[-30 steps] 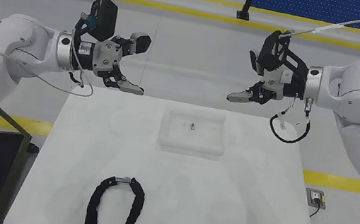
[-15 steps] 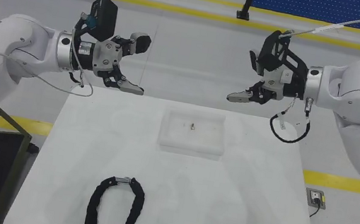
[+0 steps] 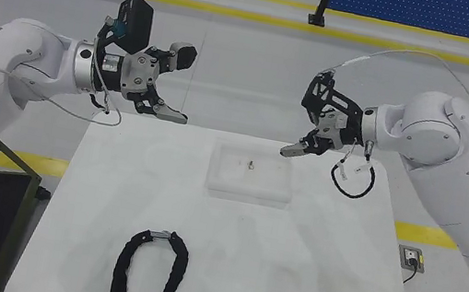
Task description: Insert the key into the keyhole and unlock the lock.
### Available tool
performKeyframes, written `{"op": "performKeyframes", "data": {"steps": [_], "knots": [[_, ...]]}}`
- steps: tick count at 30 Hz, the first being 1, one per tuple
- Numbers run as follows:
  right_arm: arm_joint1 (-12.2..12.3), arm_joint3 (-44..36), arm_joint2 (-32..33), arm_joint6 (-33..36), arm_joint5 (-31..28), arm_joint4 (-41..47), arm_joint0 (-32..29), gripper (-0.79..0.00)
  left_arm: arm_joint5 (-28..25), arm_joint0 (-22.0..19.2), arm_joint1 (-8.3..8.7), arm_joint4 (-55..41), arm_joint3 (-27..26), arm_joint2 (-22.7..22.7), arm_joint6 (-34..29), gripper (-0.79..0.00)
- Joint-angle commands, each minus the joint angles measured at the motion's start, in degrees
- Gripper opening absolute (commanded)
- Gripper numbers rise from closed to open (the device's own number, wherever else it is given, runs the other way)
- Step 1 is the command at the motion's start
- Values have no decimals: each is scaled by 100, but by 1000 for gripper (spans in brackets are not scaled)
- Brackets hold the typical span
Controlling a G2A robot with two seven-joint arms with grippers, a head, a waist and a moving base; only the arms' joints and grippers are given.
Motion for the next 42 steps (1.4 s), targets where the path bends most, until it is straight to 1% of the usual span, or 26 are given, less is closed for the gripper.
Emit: {"op": "performKeyframes", "data": {"steps": [1,7,14,18,25,28,31,39,42], "knots": [[-84,154,-167,69,55,46,68,0,0,0,0,0,0,0,0,0],[-436,578,-742,204,358,109,306,0,0,0,0,0,0,0,0,0],[-919,1271,-1325,506,694,614,554,0,0,0,0,0,0,0,0,0],[-1197,1734,-1557,526,969,808,665,0,0,0,0,0,0,0,0,0],[-1639,2306,-1823,417,1752,1170,668,0,0,0,0,0,0,0,0,0],[-1810,2479,-1925,285,2046,1101,673,0,0,0,0,0,0,0,0,0],[-1965,2604,-2019,61,2503,900,678,0,0,0,0,0,0,0,0,0],[-2287,2658,-2133,-450,3634,656,500,0,0,0,0,0,0,0,0,0],[-2379,2669,-2149,-499,3960,611,428,0,0,0,0,0,0,0,0,0]]}}
